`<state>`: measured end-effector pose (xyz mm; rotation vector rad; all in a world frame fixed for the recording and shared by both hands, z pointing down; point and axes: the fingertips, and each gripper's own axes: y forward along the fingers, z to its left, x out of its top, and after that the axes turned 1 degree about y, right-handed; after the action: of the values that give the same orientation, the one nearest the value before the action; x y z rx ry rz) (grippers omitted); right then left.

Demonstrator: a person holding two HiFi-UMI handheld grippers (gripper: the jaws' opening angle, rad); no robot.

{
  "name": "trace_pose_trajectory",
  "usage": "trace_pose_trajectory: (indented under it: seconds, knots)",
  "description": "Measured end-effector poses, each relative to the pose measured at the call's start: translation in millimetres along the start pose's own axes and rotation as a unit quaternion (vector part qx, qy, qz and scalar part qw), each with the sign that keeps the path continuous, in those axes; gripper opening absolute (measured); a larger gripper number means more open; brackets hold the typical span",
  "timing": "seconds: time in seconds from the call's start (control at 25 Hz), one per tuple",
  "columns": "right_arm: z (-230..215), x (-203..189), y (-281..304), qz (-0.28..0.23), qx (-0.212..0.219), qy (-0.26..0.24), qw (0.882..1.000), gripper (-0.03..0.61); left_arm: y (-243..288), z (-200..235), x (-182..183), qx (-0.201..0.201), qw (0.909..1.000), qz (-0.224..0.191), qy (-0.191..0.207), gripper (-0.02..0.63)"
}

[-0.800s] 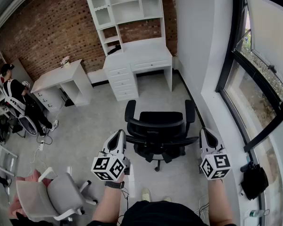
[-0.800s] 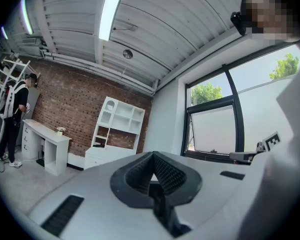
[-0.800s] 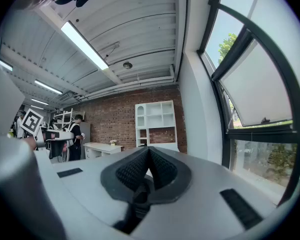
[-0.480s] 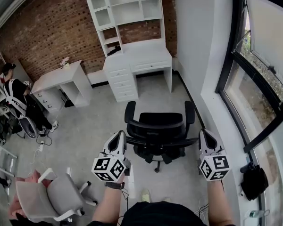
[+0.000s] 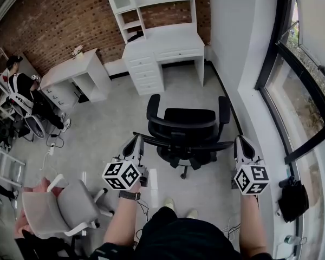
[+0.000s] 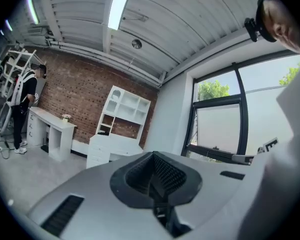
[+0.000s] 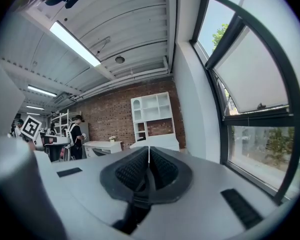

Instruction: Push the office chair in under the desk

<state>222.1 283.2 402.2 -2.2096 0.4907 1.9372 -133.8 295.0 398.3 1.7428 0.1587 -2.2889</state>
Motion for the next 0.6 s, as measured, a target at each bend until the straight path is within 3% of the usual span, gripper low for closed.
trace_pose_trajectory:
  seconds: [0.2,0.4,0.48,0.6]
  knots:
    - [-15.5,-23.4,11.4,0.02,-0.023,0.027,0.999,0.006,6.3,38.3,-21.2,0.057,0.9981,0.021,-0.002,0.006]
    - [-44.3,-53.3,25.7,0.048,-0.071,0.071,0.994,0.008,27.2,78.0,-52.2,0.084,0.9946,0.049,-0.037,0.009]
    - [-57.4,-70.5,31.1,0.064,-0.094,0.1,0.988,0.021,35.3,99.0,-62.9,0.105,0.9912,0.056,-0.058,0.051]
    - [-75.2,-94.8,41.4,0.089,-0.127,0.142,0.978,0.102,50.7,130.2,-80.5,0.138,0.984,0.069,-0.089,0.129]
